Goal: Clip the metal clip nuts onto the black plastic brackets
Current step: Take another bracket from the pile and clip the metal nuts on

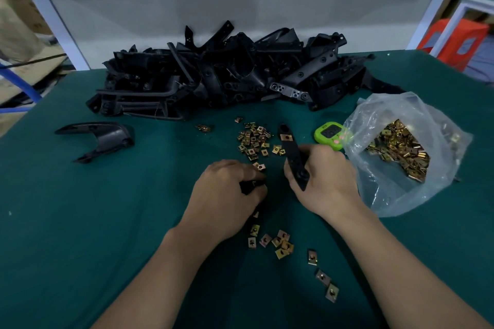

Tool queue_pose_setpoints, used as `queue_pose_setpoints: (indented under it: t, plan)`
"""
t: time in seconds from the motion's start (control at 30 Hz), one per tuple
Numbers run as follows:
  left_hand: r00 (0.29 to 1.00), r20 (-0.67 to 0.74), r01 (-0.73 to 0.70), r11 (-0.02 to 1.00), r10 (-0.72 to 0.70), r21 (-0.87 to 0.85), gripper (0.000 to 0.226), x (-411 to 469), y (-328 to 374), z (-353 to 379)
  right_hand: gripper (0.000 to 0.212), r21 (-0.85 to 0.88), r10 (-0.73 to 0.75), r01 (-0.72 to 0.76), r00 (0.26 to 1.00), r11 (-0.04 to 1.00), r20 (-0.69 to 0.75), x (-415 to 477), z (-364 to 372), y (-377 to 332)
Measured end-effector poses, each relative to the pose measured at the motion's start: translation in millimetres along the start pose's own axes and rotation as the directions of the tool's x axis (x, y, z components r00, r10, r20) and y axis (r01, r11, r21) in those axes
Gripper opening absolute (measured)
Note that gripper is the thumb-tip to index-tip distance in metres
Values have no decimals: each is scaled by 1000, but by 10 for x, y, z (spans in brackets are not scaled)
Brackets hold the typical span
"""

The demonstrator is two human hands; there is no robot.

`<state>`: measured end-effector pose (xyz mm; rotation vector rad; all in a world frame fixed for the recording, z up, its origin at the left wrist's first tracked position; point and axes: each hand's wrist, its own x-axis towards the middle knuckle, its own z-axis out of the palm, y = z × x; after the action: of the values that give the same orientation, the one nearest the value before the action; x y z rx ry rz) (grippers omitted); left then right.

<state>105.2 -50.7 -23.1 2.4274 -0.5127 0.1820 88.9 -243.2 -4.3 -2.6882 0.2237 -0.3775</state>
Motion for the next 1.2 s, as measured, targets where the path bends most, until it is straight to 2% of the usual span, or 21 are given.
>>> queue_pose_setpoints:
  t: [0.1,0.17,0.23,0.3,0.37,0.43,0.5,0.53,0.63,0.73,0.83,0.93,1.0,1.07,1.13,1.2]
  plan:
    - [999,34,26,1000,-26,8,16,9,52,-5,18,-9,-2,2,1000,1000,-15,21,-8,18]
    - [998,45,48,999,-48,4,14,12,72,-16,19,63,0,2,1000,998,-29,31,-57,32]
    - [993,74,91,995,-89,-30,23,18,75,-25,16,133,15,-9,999,991,-44,43,-139,56]
    - [988,108,123,989,-114,-82,42,27,73,-28,20,205,71,-62,997,977,-39,55,-234,99]
    - [988,120,109,991,-100,-75,56,29,81,-16,26,194,115,-124,992,973,61,71,-337,164]
    - [990,121,82,996,-75,-48,61,29,94,-12,26,55,113,-132,957,990,266,77,-439,202]
    - [990,143,6,999,-12,39,55,29,99,-14,27,-85,99,-69,901,994,422,60,-502,164]
    - [987,160,-35,996,22,82,47,28,102,-16,28,-122,88,-37,895,992,438,47,-512,133]
    - [985,169,-43,996,29,80,28,37,116,-25,31,-164,19,47,925,985,378,17,-440,41]
    - [987,156,-50,994,35,94,23,17,131,-49,30,-81,-20,51,936,995,352,-9,-329,-2]
    - [991,105,-103,965,80,240,26,-53,154,-59,20,-13,-46,52,953,999,298,-26,-294,-23]
    - [989,65,-146,948,133,285,38,-94,194,-22,13,-5,-69,73,955,997,289,-44,-262,-54]
    - [986,64,-165,957,154,239,39,-88,207,12,14,8,-73,75,947,997,313,-44,-230,-63]
    - [986,62,-160,973,152,167,32,-79,213,25,25,106,-93,59,933,993,348,-52,-214,-71]
    - [996,38,-76,997,76,0,24,-80,211,-5,29,302,-107,-10,925,953,366,-60,-229,-72]
    - [999,40,32,974,-23,-224,29,-78,198,-61,25,475,-103,-109,911,873,399,-68,-273,-80]
